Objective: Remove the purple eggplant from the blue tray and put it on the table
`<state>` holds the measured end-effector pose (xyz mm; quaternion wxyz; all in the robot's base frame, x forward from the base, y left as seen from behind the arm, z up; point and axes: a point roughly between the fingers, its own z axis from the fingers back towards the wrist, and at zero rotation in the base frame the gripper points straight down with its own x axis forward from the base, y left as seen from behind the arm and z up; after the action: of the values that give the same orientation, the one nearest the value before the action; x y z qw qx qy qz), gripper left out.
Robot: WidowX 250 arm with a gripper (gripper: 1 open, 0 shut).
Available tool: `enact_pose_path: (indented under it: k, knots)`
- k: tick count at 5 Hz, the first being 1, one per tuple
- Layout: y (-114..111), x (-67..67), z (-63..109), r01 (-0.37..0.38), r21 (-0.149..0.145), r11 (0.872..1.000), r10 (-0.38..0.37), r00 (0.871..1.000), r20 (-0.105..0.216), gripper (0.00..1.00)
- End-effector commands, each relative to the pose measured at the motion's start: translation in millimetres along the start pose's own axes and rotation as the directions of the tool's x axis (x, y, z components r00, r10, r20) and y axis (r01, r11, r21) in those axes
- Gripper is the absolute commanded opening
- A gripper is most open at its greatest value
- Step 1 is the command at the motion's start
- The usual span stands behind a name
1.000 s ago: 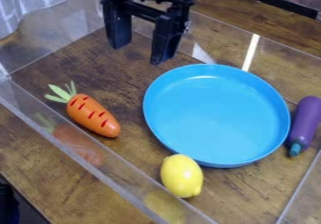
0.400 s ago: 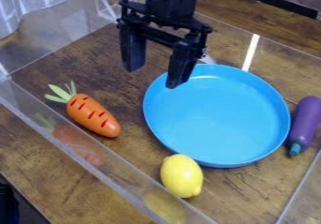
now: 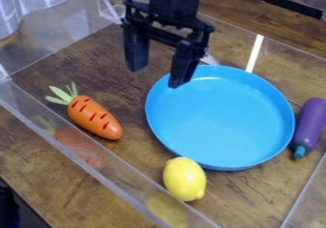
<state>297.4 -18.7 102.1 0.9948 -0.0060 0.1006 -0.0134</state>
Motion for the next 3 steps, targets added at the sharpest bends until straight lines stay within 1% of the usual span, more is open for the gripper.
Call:
enact_pose_path:
  k: [1, 2, 3]
  knots:
    - [5.9, 18.7, 7.0, 0.024, 0.003, 1.000, -0.024, 0.998, 0.053, 1.00]
    - [-3.6, 33.7, 4.5, 0.051, 0.004, 0.999, -0.051, 0.997, 0.058, 1.00]
    - [-7.7, 40.5, 2.9, 0.074, 0.005, 0.997, -0.075, 0.996, 0.048, 1.00]
